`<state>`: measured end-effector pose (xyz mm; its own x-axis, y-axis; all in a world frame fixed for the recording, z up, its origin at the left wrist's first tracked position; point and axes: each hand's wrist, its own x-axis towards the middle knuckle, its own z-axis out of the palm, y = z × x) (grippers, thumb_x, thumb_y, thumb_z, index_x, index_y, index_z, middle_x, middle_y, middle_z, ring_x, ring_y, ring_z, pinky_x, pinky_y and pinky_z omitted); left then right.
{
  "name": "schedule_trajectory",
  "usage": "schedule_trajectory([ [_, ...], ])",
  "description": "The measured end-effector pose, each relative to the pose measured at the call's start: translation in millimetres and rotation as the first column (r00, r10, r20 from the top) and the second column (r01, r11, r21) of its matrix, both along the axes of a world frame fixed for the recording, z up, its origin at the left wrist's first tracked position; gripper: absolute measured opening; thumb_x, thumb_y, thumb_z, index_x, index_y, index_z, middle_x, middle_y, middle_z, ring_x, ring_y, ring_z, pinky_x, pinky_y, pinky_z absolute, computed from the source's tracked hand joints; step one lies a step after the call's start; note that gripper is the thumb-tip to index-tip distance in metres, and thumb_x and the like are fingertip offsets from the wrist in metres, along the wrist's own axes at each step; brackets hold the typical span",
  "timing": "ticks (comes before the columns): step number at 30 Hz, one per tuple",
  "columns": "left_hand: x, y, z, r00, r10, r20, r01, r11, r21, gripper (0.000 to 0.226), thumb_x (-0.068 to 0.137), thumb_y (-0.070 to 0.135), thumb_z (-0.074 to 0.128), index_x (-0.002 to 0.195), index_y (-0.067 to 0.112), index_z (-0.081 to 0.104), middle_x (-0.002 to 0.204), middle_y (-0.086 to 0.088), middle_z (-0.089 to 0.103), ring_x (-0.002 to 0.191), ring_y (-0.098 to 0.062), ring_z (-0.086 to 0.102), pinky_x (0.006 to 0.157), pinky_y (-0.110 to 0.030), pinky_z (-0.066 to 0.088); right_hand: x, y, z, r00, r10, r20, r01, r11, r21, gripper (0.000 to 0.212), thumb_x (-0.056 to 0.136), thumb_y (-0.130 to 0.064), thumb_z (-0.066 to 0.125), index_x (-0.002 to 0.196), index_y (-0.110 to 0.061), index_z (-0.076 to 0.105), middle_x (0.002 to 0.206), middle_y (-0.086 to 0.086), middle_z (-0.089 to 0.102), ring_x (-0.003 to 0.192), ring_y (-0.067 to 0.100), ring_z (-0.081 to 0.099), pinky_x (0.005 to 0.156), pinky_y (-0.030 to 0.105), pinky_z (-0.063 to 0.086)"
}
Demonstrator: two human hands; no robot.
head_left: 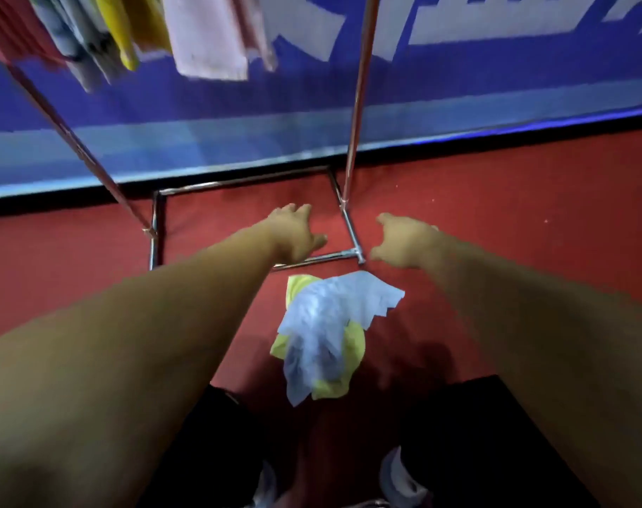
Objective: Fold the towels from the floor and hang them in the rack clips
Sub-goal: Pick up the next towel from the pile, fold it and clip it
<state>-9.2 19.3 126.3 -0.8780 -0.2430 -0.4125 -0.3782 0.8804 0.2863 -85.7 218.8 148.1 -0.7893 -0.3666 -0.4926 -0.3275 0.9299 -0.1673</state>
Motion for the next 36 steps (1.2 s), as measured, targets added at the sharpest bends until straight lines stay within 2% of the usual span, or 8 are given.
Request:
schedule_trajectory([
  [6,11,5,-135,0.981,0.031,0.191,-0.054,0.992,0.117,0.087,0.107,0.053,0.052,0.17,0.008,0.011,0.175,-0.023,0.015,0.162,-0.04,0.017,0.131,-0.045,0.019,9,-5,-141,0.984,-0.05,0.174,0.031,0.993,0.113,0.054,0.094,-0.029,0.066,0.145,-0.015,0.055,0.145,0.011,0.063,0.128,0.032,0.063,0.102,0.036,0.051],
  [9,24,10,-181,0.961,0.038,0.274,-0.088,0.981,0.171,0.088,0.108,0.05,0.051,0.17,0.011,0.004,0.177,-0.021,0.009,0.163,-0.04,0.011,0.132,-0.045,0.015,16,-17,-191,0.968,-0.204,0.145,0.15,0.937,0.314,0.038,0.087,-0.024,0.077,0.125,-0.022,0.07,0.112,0.0,0.074,0.102,0.026,0.073,0.086,0.039,0.058],
  [15,52,16,-235,0.942,0.129,0.31,-0.222,0.933,0.283,0.083,0.105,0.028,0.057,0.171,0.022,0.008,0.168,-0.017,0.034,0.15,-0.036,0.041,0.115,-0.039,0.037,57,-29,-263,0.879,0.075,0.471,-0.159,0.977,0.141,0.055,0.101,-0.026,0.062,0.153,-0.012,0.049,0.151,0.015,0.055,0.139,0.036,0.053,0.111,0.041,0.044],
  [20,65,25,-250,0.915,0.139,0.378,-0.262,0.918,0.296,0.079,0.104,0.019,0.057,0.171,0.018,0.015,0.169,-0.018,0.034,0.154,-0.034,0.036,0.117,-0.035,0.032,87,-35,-309,0.782,0.181,0.597,-0.277,0.958,0.072,0.041,0.111,-0.027,0.046,0.148,-0.013,0.055,0.148,0.009,0.058,0.134,0.023,0.054,0.088,0.018,0.032],
  [25,75,21,-257,0.898,0.121,0.424,-0.252,0.93,0.267,0.064,0.105,0.021,0.057,0.164,0.014,0.033,0.162,-0.017,0.043,0.148,-0.034,0.045,0.116,-0.037,0.037,101,-42,-340,0.787,0.151,0.598,-0.299,0.941,0.156,0.069,0.104,-0.039,0.058,0.165,-0.027,0.03,0.166,0.009,0.029,0.156,0.028,0.028,0.122,0.038,0.03],
  [29,74,17,-264,0.891,0.08,0.447,-0.217,0.94,0.265,0.06,0.104,0.014,0.054,0.162,0.018,0.038,0.158,-0.015,0.05,0.144,-0.031,0.049,0.114,-0.036,0.041,98,-41,-338,0.767,0.177,0.616,-0.343,0.925,0.161,0.068,0.108,-0.036,0.053,0.165,-0.015,0.025,0.172,0.011,0.024,0.159,0.027,0.025,0.124,0.039,0.027],
  [34,71,21,-266,0.878,0.09,0.47,-0.247,0.927,0.283,0.056,0.102,0.017,0.057,0.157,0.017,0.043,0.151,-0.015,0.057,0.136,-0.032,0.056,0.106,-0.036,0.047,90,-38,-333,0.827,-0.089,0.555,0.188,0.974,-0.124,0.025,0.102,-0.024,0.063,0.119,-0.009,0.072,0.116,0.009,0.075,0.111,0.025,0.07,0.082,0.032,0.048],
  [36,70,24,-267,0.877,0.102,0.47,-0.262,0.92,0.29,0.05,0.103,0.023,0.058,0.151,0.014,0.049,0.146,-0.011,0.061,0.13,-0.032,0.06,0.102,-0.037,0.048,84,-38,-330,0.622,-0.4,0.673,0.677,0.706,-0.205,0.01,0.093,-0.013,0.072,0.1,-0.013,0.079,0.098,0.011,0.078,0.095,0.025,0.072,0.078,0.032,0.053],
])
